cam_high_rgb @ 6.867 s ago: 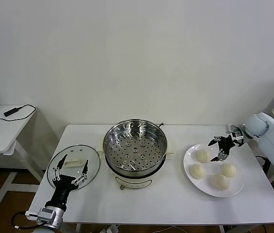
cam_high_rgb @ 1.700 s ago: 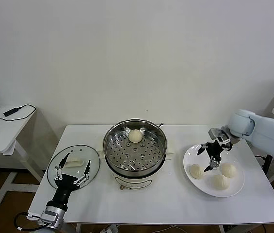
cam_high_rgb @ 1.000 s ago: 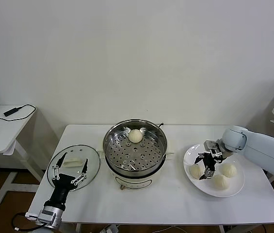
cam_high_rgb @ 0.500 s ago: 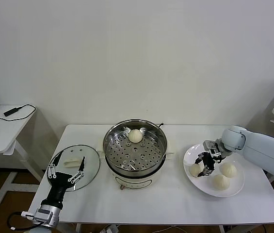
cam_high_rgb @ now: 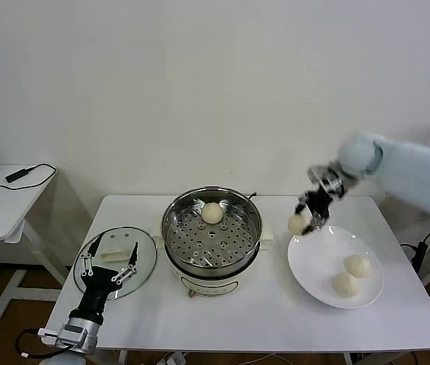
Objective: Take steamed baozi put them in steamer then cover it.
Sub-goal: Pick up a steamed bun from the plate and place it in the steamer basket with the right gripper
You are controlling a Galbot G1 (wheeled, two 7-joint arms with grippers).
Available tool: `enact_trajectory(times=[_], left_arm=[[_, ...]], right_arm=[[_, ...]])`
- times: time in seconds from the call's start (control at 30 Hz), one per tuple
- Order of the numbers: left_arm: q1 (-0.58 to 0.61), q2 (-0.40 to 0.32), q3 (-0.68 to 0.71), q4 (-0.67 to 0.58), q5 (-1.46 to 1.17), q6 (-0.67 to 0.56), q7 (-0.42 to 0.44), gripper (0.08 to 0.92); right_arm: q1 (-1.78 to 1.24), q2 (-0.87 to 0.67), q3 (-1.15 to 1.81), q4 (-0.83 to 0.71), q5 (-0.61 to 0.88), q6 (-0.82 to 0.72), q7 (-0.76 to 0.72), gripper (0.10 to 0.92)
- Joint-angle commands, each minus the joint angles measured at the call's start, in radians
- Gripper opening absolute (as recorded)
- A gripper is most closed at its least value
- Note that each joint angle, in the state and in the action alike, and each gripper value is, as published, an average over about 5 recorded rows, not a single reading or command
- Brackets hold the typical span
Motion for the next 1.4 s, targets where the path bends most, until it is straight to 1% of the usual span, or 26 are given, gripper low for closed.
enact_trajectory(times=[0.03, 0.33, 0.57, 0.7, 0.83, 1.3, 1.4], left_arm=[[-0.002, 0.0, 0.006, 0.004, 0.002, -0.002, 0.0, 0.823], [-0.013, 0.002, 0.015, 0.022, 0.001, -0.011, 0.0, 0.823], [-0.026, 0.001, 0.02, 0.048, -0.001, -0.03, -0.003, 0.823], [-0.028, -0.001, 0.022, 0.054, -0.001, -0.032, -0.005, 0.823], [-0.028, -0.003, 0.028, 0.052, 0.0, -0.032, -0.006, 0.823], [-0.016, -0.009, 0.025, 0.046, 0.0, -0.035, -0.012, 0.823], [-0.014, -0.007, 0.022, 0.046, 0.0, -0.037, -0.012, 0.823]], right_arm=[[0.246, 0.186, -0.096, 0.022, 0.12, -0.035, -0.064, 0.638], [0.168, 0.409, -0.079, 0.0, 0.205, -0.106, 0.009, 0.636], [0.036, 0.508, -0.111, -0.051, 0.26, -0.154, 0.151, 0.629], [-0.039, 0.535, -0.12, -0.068, 0.261, -0.179, 0.237, 0.626], [-0.117, 0.551, -0.101, -0.094, 0.226, -0.194, 0.285, 0.62], [-0.198, 0.594, -0.066, -0.152, 0.192, -0.203, 0.311, 0.604], [-0.203, 0.602, -0.065, -0.16, 0.192, -0.204, 0.313, 0.615]])
